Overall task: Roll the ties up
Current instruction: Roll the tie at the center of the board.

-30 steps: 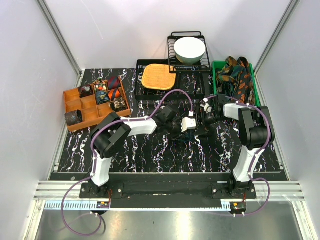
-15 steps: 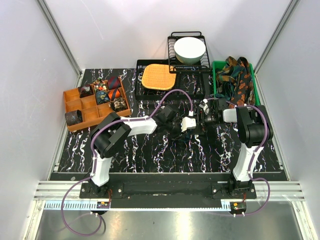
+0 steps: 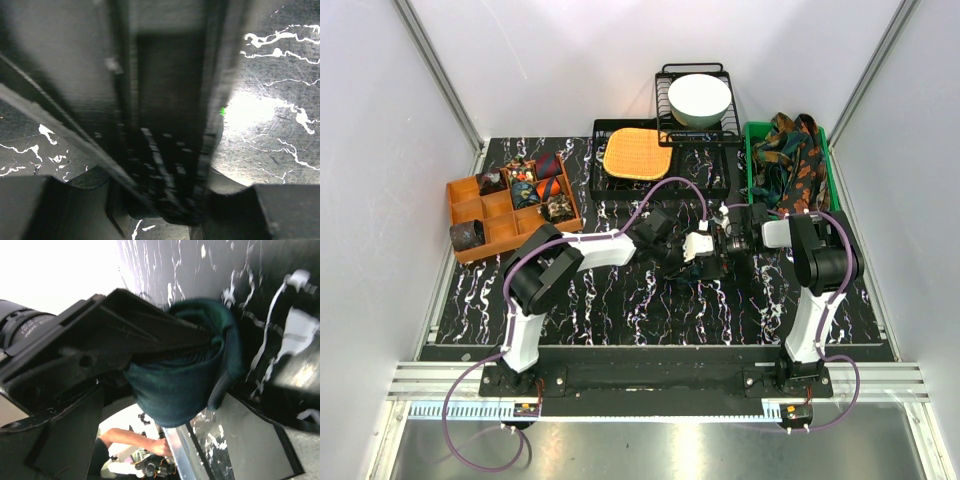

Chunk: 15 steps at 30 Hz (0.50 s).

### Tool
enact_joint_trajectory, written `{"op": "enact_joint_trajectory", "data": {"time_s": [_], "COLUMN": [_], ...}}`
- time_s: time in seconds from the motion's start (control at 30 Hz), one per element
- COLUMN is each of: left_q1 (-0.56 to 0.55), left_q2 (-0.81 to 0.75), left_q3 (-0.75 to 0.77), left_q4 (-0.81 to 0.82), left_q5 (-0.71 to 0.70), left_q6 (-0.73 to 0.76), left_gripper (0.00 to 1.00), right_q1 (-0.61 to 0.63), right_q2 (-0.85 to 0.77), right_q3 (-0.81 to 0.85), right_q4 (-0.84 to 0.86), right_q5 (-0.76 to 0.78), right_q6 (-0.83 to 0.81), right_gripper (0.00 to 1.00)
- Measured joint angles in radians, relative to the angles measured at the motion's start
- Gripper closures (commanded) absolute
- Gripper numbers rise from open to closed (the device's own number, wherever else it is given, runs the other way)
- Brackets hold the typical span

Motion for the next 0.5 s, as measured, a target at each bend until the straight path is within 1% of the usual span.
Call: {"op": "enact_joint_trajectory", "data": {"time_s": [0.13, 0.37, 0.5], "left_q1": [-0.002, -0.002, -0.002], "left_q2": [0.003, 0.003, 0.003], "left_q3": [0.003, 0.003, 0.002], "left_q4": [-0.002, -0.002, 0.0], "left_q5": [0.005, 0.005, 0.005], "left_q6": [0.002, 0.001, 0.0], "left_gripper": [1.0, 1.0, 1.0], "right_q1": [0.0, -0.01, -0.047], "right_q2": [-0.014, -0.023, -0.071], "right_q3": [-0.007, -0.01, -0.081], "right_q4": [-0.035, -0.037, 0.068], "right_q5": [0.006, 0.025, 0.04], "right_q6": [-0.006, 0.006, 0.119], "right_gripper": [0.0, 0.0, 0.0]}}
